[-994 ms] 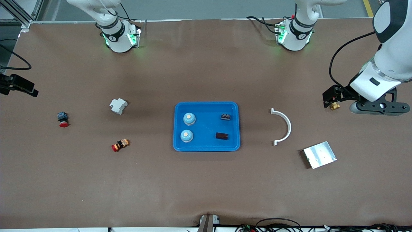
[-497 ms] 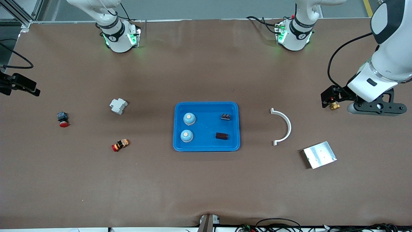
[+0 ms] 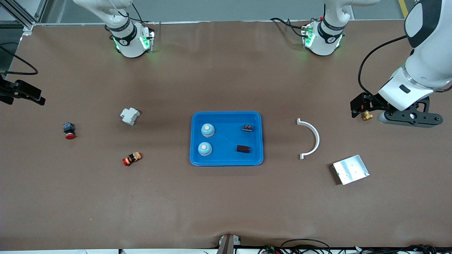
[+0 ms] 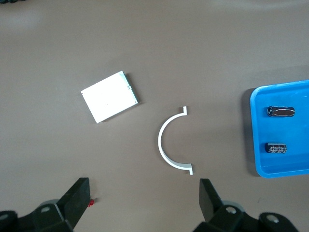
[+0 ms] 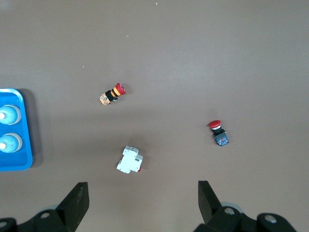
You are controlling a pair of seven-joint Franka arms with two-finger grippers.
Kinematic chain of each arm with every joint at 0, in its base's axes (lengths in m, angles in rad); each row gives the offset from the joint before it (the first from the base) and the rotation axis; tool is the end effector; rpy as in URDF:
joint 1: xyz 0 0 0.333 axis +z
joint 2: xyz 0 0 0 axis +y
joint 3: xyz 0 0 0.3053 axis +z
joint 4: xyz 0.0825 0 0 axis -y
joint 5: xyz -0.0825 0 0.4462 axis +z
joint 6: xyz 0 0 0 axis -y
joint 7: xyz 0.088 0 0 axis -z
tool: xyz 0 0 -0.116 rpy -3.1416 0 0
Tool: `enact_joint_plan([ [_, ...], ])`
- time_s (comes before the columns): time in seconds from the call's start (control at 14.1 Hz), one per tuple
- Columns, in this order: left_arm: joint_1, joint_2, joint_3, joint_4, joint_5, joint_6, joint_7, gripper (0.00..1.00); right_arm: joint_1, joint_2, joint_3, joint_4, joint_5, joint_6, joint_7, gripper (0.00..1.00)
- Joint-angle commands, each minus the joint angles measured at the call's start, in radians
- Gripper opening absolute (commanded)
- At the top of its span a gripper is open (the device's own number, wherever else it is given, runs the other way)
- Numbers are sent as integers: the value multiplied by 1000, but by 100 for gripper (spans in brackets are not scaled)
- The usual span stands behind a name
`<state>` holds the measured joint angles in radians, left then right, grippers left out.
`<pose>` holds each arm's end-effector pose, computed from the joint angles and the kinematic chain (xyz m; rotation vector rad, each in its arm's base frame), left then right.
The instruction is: Place electrolytic capacitor and blue bell in tray
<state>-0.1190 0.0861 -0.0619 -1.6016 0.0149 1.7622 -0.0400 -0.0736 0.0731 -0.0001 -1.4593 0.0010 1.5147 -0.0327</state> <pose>0.6473 -0.1156 0.5509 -3.1303 0.2238 -0.1181 0.6315 -0.0465 0.6135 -3.1389 0.0643 0.0277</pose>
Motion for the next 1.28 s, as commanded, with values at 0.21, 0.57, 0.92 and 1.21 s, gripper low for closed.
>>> enact_joint_plan([
  [0.21,2,-35,-3,-17,-12,-15,52,100,-3,-13,0,2,-7,-11,-10,100],
  [0.57,9,-43,-29,-12,-10,-17,48,100,-5,-15,0,-3,-7,-14,-10,100],
  [0.92,12,-43,-27,-12,-1,-17,49,100,-6,-15,0,-1,-7,-13,-10,100],
  [1.21,13,-43,-21,-12,-1,-27,49,100,-6,-15,-1,-1,-7,-13,-12,100],
])
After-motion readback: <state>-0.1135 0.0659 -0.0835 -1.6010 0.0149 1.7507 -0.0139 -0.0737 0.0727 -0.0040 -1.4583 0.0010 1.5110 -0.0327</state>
